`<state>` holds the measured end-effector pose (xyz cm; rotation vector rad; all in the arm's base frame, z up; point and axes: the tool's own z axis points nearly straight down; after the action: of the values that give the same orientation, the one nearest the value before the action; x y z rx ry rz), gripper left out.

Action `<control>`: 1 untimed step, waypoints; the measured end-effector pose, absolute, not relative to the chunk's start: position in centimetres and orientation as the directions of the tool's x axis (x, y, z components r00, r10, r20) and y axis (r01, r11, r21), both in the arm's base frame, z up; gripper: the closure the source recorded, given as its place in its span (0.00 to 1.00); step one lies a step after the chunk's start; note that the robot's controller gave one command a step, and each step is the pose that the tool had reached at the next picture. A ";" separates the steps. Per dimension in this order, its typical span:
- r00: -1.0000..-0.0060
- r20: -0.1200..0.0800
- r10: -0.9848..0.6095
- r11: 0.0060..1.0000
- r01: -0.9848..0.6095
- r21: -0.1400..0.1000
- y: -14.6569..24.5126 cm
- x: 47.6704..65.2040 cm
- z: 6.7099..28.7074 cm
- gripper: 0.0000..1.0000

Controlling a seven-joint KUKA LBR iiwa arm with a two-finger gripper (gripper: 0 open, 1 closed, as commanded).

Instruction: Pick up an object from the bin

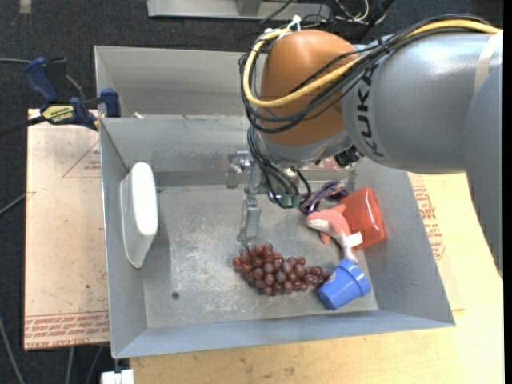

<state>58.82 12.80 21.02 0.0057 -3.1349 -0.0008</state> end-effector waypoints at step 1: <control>-1.000 -0.001 -0.001 1.000 -0.001 0.001 12.7 59.0 21.5 0.00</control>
Offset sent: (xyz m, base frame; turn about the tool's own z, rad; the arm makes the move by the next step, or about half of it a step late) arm -0.0383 -0.0615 -0.0224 -0.1255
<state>58.96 12.74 21.52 0.0021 -3.1426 -0.0023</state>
